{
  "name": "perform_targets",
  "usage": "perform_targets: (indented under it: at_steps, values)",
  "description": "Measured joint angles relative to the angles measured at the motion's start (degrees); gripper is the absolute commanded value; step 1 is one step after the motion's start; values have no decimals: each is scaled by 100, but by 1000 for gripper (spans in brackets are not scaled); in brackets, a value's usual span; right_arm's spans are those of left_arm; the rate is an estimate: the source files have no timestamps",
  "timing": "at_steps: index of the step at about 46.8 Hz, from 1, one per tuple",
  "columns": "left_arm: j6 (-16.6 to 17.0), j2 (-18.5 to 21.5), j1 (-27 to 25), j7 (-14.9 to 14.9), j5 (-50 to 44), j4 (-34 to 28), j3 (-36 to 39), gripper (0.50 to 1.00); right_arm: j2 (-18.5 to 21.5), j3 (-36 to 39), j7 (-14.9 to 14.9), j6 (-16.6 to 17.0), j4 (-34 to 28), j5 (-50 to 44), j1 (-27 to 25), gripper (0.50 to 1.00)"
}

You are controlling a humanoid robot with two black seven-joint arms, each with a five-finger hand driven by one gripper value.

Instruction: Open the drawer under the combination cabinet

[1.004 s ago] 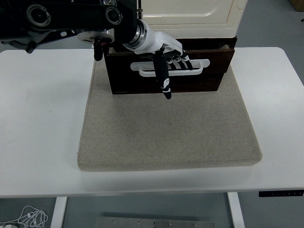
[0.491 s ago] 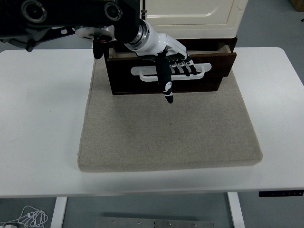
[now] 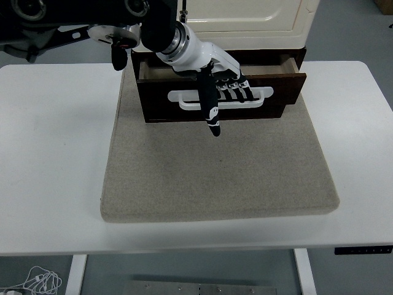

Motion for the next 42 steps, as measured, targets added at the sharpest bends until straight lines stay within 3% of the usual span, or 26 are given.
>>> perform_targets:
  at_steps: [24,42]
  values:
    - [-288,75,0,24,-10,-49,-120,1000,0,0,-1,0,0,0,-1,926]
    - [-203,112,-11,66,22,45,-287,1000,0,0,-1,0,0,0,-1,926]
